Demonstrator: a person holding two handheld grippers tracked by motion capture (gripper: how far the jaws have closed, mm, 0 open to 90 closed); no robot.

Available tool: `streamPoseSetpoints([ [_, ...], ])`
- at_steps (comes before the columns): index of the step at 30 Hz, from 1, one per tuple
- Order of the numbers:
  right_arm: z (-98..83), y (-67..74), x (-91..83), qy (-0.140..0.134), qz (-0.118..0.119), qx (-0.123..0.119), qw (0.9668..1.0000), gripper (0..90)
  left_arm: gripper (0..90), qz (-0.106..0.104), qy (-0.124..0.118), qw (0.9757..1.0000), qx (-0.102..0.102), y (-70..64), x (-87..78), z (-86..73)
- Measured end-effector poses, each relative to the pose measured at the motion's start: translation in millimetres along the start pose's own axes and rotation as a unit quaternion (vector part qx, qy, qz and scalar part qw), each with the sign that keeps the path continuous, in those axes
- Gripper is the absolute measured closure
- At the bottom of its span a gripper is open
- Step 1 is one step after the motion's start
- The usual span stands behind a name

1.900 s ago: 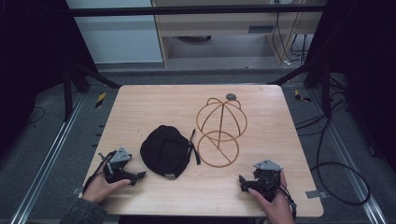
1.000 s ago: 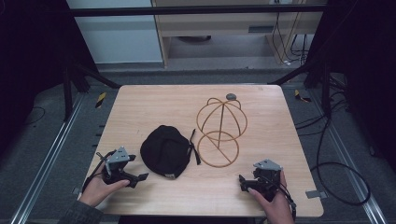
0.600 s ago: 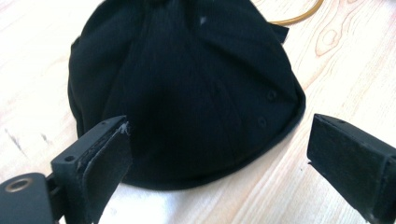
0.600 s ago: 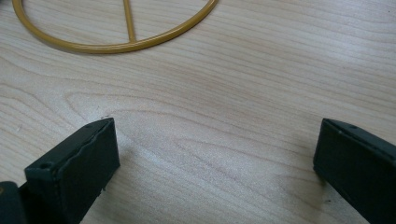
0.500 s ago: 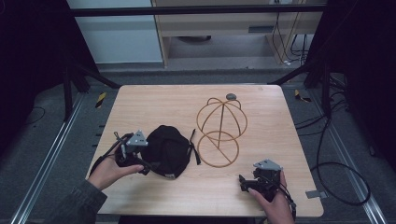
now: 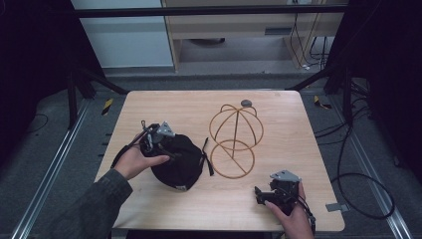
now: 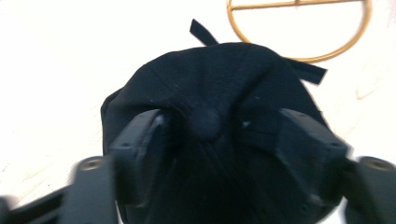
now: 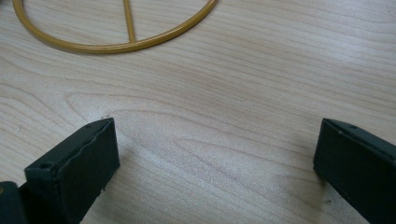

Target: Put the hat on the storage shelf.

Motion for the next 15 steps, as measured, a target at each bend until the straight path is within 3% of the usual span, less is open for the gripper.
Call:
streamPoseSetpoints([
  [3, 0.0, 0.0, 0.0, 0.000, 0.000, 0.000, 1.0000, 0.4, 42.1, 0.000, 0.011, 0.9999, -0.004, 1.9, 5.5, -0.4],
  [5, -0.1, -0.1, -0.1, 0.001, 0.000, 0.000, 1.0000, 0.4, 56.3, 0.001, 0.021, 0.9998, 0.003, 2.1, 9.4, -2.0],
  [6, 0.0, 0.0, 0.0, 0.000, 0.000, 0.000, 1.0000, 0.3, 64.3, -0.009, 0.022, 0.9997, 0.003, 0.6, 9.8, -1.7],
  [13, -0.1, -0.1, -0.1, 0.001, 0.000, 0.000, 1.0000, 0.3, 70.8, -0.010, -0.030, 0.9995, -0.009, -3.1, -12.0, 10.5],
  [15, -0.1, -0.1, -0.1, 0.001, 0.000, 0.000, 1.0000, 0.4, 71.1, -0.009, -0.035, 0.9993, -0.007, -3.5, -15.9, 11.6],
])
Point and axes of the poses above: each handheld gripper's, and its own axes: x roughly forward along the jaws, z roughly out of its top, y roughly to its left, the point moved 10 cm from there along x, roughly forward along the jaws, and after that the axes turned 2 degrees about -y, right-handed, at the moved point
